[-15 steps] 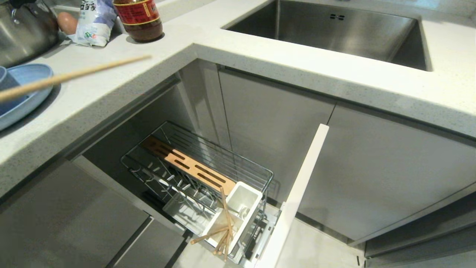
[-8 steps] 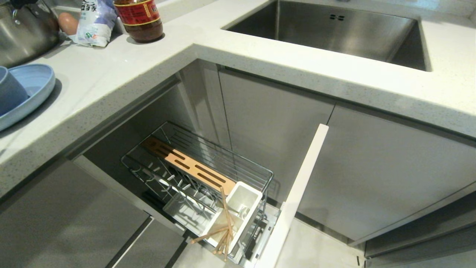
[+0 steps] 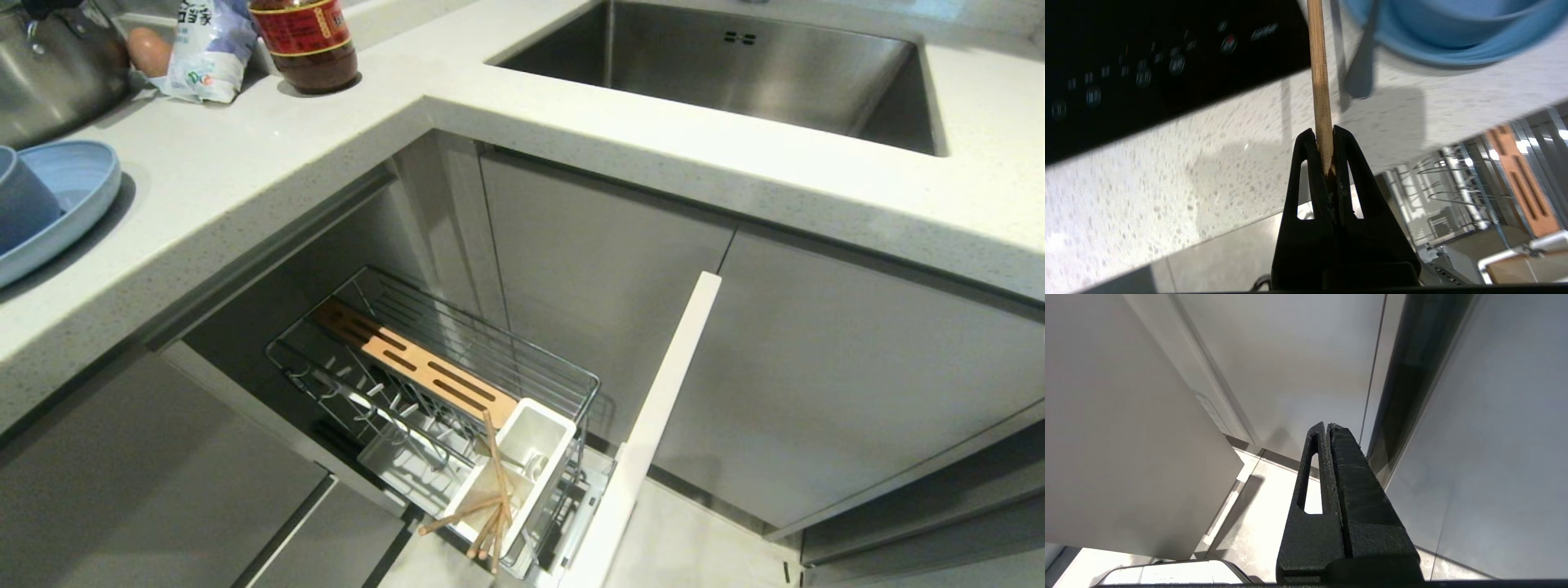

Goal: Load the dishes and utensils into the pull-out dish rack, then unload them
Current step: Take the chopsticks out of the cupboard

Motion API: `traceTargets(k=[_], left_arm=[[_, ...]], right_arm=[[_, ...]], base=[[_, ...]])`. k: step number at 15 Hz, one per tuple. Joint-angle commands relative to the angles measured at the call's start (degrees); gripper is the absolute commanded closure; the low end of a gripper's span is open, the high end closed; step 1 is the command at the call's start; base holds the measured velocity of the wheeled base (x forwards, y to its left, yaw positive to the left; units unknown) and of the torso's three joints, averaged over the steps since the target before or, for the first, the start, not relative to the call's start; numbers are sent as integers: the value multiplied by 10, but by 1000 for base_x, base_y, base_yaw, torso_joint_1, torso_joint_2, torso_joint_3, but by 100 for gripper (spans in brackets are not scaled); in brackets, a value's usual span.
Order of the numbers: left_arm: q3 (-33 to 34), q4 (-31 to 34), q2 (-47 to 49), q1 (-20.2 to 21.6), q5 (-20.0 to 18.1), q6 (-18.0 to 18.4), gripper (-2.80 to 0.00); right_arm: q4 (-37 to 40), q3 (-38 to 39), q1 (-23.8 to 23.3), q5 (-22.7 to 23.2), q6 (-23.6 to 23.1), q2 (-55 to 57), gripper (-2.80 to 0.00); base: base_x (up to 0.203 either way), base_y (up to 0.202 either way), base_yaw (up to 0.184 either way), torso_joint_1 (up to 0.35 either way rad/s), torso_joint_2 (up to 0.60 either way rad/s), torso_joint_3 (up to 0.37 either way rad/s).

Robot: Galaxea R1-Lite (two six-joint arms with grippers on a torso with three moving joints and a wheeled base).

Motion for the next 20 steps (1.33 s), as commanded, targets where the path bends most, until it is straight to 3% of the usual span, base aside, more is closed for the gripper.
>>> traceTargets(k=[1,4,6,12,20], left_arm=[[52,-24,30,15,4,-16,0],[94,-122,43,14,0,-19,0],[101,-152,51,13,-8,-19,0],[104,-155,70,5,-72,-15,0],[101,-191,75,-3,-73,-5,0]], right_arm=[[0,0,0,0,0,-2,0],[0,0,0,0,0,-2,0],[0,0,0,0,0,-2,0],[0,0,0,0,0,-2,0],[0,0,0,0,0,-2,0]], base=[[0,0,0,0,0,0],[0,0,0,0,0,0],[0,0,0,0,0,0],[0,0,0,0,0,0],[0,0,0,0,0,0]])
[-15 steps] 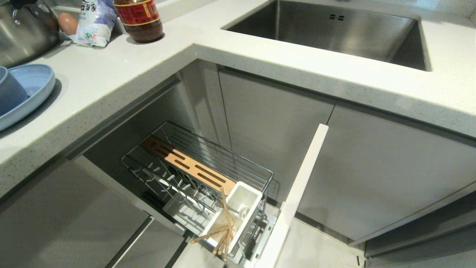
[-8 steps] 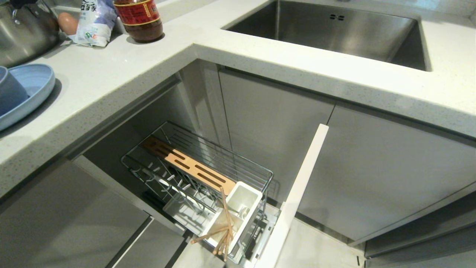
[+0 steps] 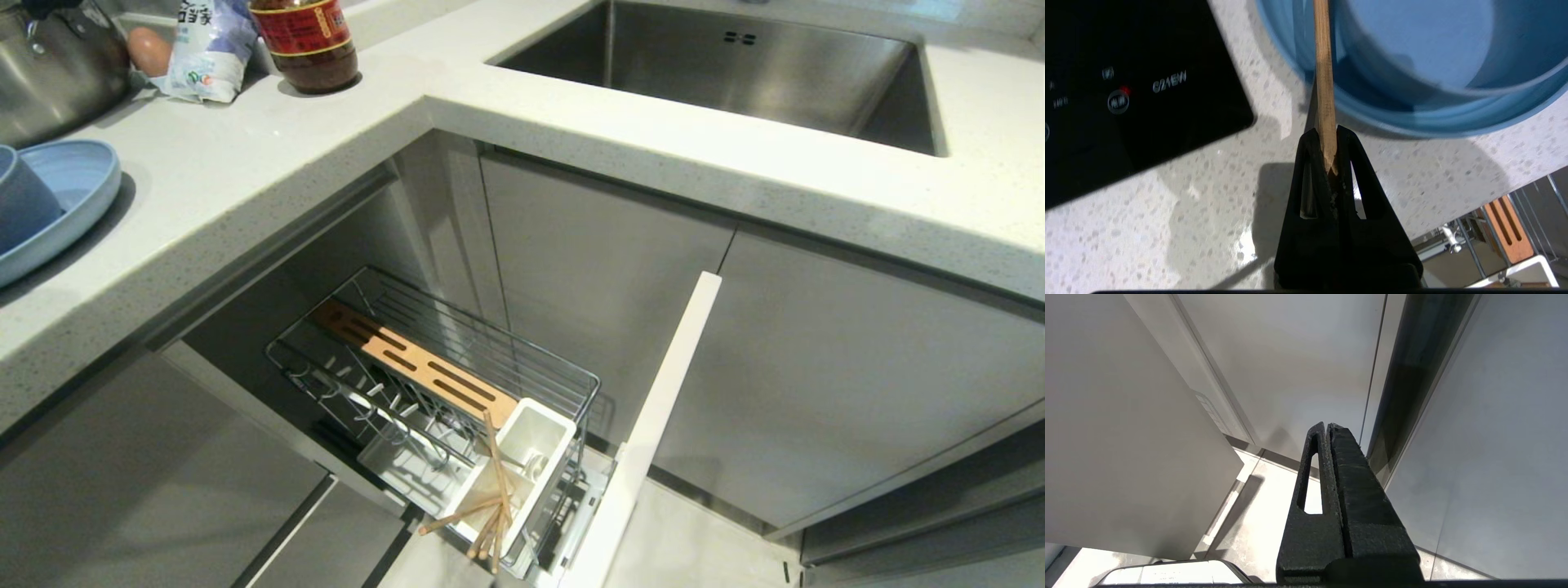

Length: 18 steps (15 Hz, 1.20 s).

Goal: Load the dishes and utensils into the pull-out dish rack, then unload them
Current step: Take the chopsticks out of the cupboard

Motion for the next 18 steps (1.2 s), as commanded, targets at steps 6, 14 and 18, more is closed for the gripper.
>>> traceTargets(k=[6,14,18], left_arm=[[-15,-7,6,-5,-2,4,0],[-24,-5,32,-11,-63,5,0],[-26,-3,35,-11,-76,5,0]], right_arm=[[0,0,0,0,0,-2,0],[0,0,0,0,0,-2,0],[0,0,0,0,0,-2,0]], base=[[0,0,0,0,0,0],[0,0,0,0,0,0],[0,0,0,0,0,0]])
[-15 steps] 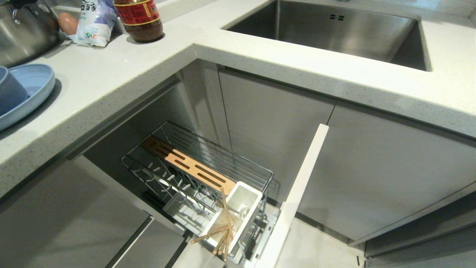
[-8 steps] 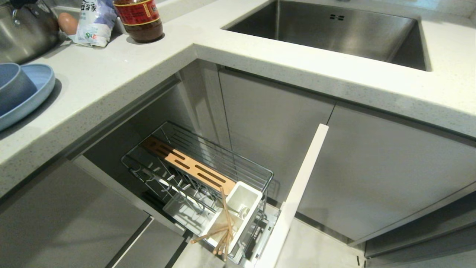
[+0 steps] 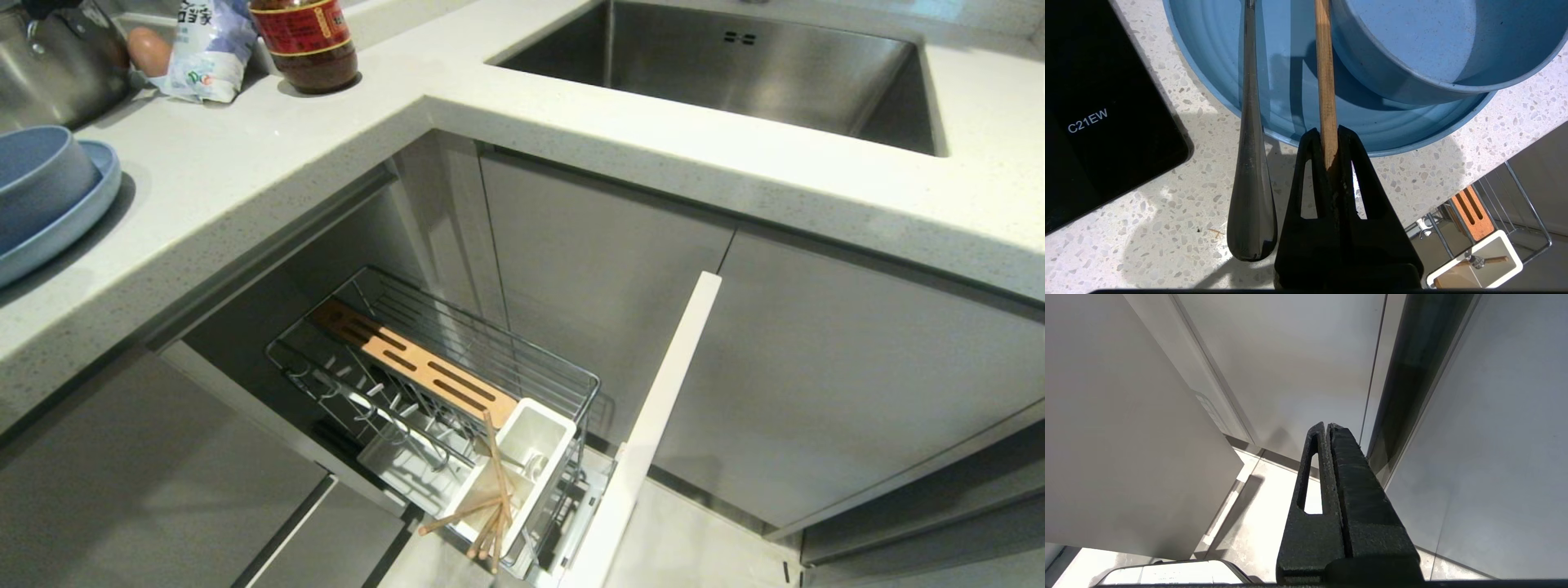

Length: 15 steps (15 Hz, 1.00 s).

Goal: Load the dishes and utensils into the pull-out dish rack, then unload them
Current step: Take the chopsticks out of the cupboard

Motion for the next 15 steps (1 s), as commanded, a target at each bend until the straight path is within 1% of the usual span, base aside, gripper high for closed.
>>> traceTargets(k=[1,7,8,15], left_arm=[[2,4,3,0,-9,-2,0],[5,7,1,2,-12,-3,0],[6,7,1,2,-12,-3,-280],[-5,6,-4,3,-7,-6,-280]], right_arm=[[0,0,0,0,0,-2,0],[0,0,0,0,0,-2,0],[0,0,0,0,0,-2,0],[0,0,0,0,0,-2,0]], base=[[0,0,0,0,0,0],[0,0,0,0,0,0],[0,0,0,0,0,0],[0,0,0,0,0,0]])
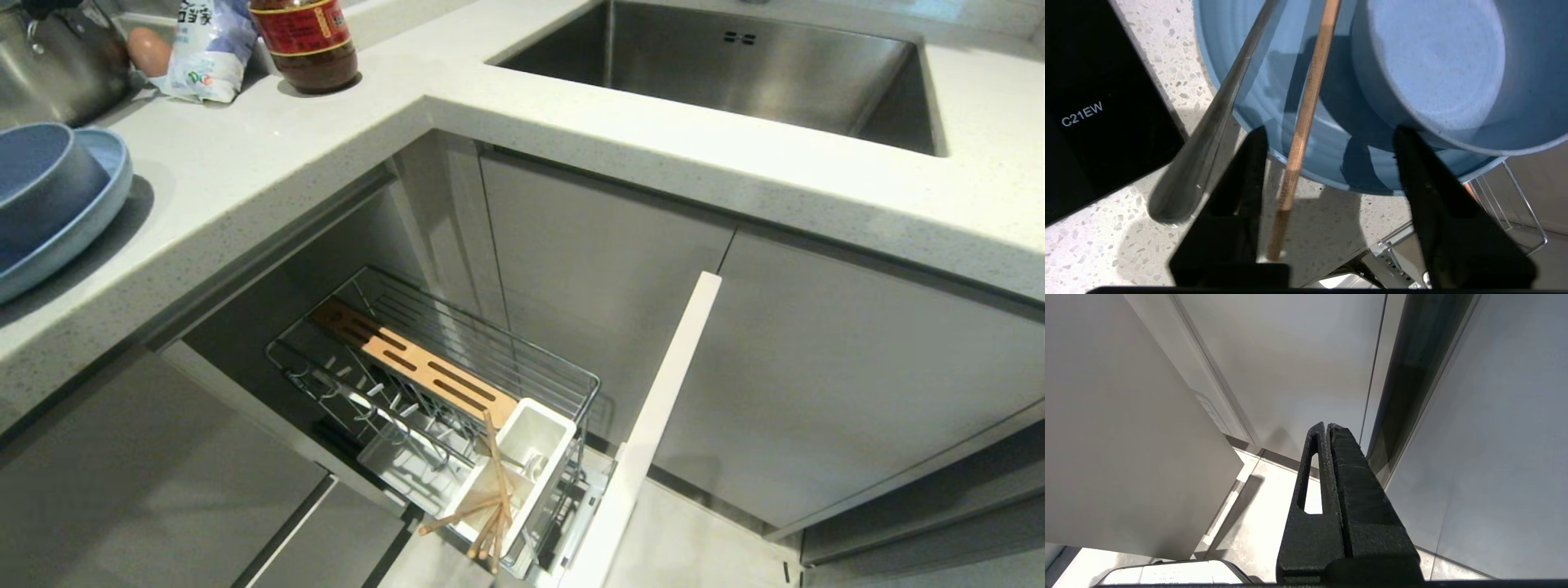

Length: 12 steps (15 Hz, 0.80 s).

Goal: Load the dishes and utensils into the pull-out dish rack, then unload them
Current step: Take the chopsticks out of the cupboard

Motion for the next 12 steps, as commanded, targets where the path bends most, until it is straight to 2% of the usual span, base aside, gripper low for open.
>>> traceTargets(k=[1,7,8,12], left_arm=[[-13,2,-4,1,1,-2,-280],[-61,1,-22,2,6,-12,-280],[-72,0,-30,3,14,-19,0],[-128,-20,-54,2,39,-26,0]], right_arm=[[0,0,0,0,0,0,0],[0,0,0,0,0,-2,0],[0,0,0,0,0,-2,0],[0,0,0,0,0,-2,0]], base=[[0,0,0,0,0,0],[0,0,0,0,0,0],[0,0,0,0,0,0],[0,0,0,0,0,0]])
